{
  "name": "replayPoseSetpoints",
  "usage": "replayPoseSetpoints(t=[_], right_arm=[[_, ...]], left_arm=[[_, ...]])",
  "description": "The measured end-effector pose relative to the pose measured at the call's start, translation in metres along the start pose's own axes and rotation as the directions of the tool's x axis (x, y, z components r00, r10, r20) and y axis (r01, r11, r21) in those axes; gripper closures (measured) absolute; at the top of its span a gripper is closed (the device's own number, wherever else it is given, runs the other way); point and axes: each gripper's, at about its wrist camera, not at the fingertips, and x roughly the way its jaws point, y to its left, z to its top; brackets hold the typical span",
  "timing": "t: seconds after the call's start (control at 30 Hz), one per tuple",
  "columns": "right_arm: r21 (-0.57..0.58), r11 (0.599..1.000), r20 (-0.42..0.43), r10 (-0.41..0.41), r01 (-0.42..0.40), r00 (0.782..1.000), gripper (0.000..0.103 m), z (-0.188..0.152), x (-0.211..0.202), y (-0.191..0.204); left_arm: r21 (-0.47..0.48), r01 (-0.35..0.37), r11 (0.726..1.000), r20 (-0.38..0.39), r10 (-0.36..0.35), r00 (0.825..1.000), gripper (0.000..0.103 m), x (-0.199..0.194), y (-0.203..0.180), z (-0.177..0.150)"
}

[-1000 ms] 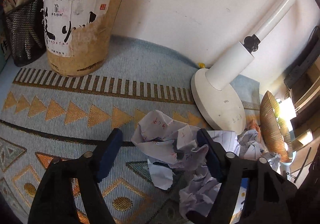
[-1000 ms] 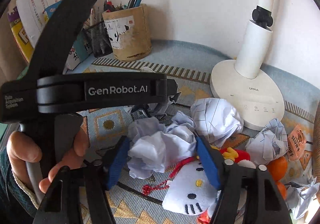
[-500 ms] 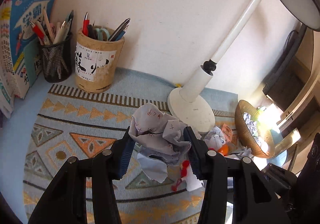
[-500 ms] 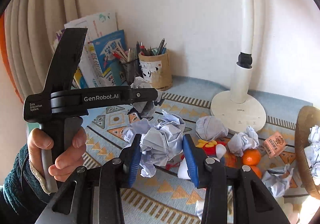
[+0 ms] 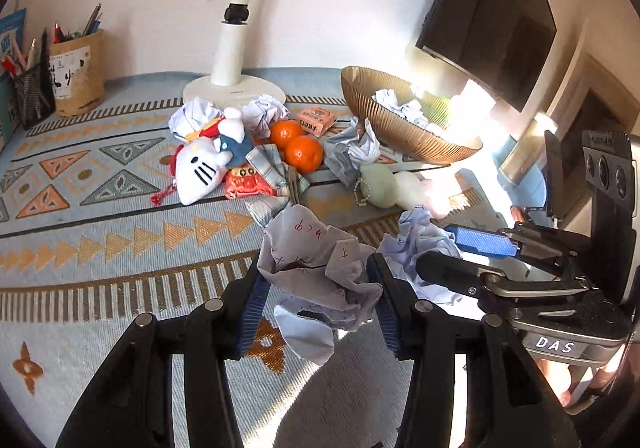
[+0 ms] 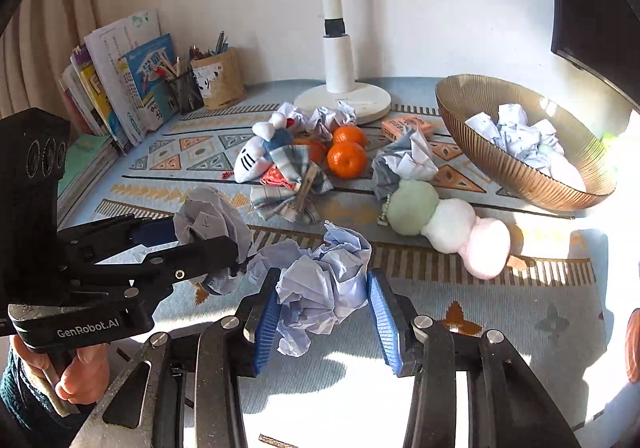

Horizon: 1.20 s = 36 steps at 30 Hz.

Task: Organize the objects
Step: 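Lift both held paper balls and carry them toward the amber bowl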

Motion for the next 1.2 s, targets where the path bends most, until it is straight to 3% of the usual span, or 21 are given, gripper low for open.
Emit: replayPoseSetpoints(t=[0.1,0.17,0.2,0.3,0.43,0.7,0.77,0.8,0.83,1.0,1.1,1.2], right_arm=[[0.053,0.998,-0.048,-0.022,0.025,0.999,0.06,-0.008,0.011,-0.014],[0.1,0.995,-0.062,0.009,-0.003,0.998,0.049,-0.017,0.01,-0.025],[0.125,0.992,-0.067,0.025,-0.017,0.997,0.037,-0.02,0.009,-0.03],[0.159,0.987,-0.073,0.033,-0.021,0.997,0.034,-0.028,0.002,-0.035],[0.173,0.984,-0.074,0.046,-0.032,0.996,0.017,-0.032,-0.004,-0.031],[0.193,0.98,-0.077,0.06,-0.045,0.995,0.017,-0.034,0.009,-0.022],[0.192,0.981,-0.075,0.027,-0.012,0.997,0.017,-0.033,0.011,-0.02],[0.188,0.982,-0.086,0.015,0.001,0.996,0.02,-0.033,0.012,-0.019],[0.189,0.982,-0.092,0.012,0.005,0.996,0.033,-0.033,0.014,-0.02],[0.183,0.983,-0.049,0.003,0.006,0.999,0.05,-0.032,0.005,-0.023],[0.17,0.985,-0.006,-0.031,0.032,1.0,0.051,-0.026,-0.012,-0.029],[0.178,0.983,0.082,-0.066,0.05,0.994,0.051,-0.01,-0.043,-0.046]], left_arm=[[-0.001,-0.045,0.999,-0.023,0.045,0.999,0.057,0.013,0.002,-0.005],[-0.017,-0.049,0.999,-0.033,0.049,0.998,0.057,0.015,0.006,-0.006],[-0.026,-0.038,0.999,-0.03,0.037,0.999,0.057,0.015,0.008,-0.006],[-0.032,-0.025,0.999,-0.03,0.024,0.999,0.055,0.016,0.01,-0.009],[-0.031,-0.01,0.999,-0.024,0.009,1.0,0.055,0.016,0.01,-0.009],[0.006,-0.034,0.999,-0.026,0.034,0.999,0.054,0.017,0.004,-0.009],[0.012,-0.039,0.999,-0.027,0.04,0.999,0.054,0.017,0.004,-0.009],[0.013,-0.04,0.999,-0.027,0.04,0.999,0.054,0.017,0.004,-0.009],[0.013,-0.039,0.999,-0.028,0.04,0.999,0.054,0.017,0.004,-0.009],[0.001,-0.037,0.999,-0.033,0.037,0.999,0.054,0.016,0.005,-0.009],[-0.002,0.015,1.0,-0.053,-0.015,0.998,0.055,0.011,-0.003,-0.007],[0.044,0.061,0.997,-0.007,-0.061,0.998,0.055,-0.005,-0.025,0.014]])
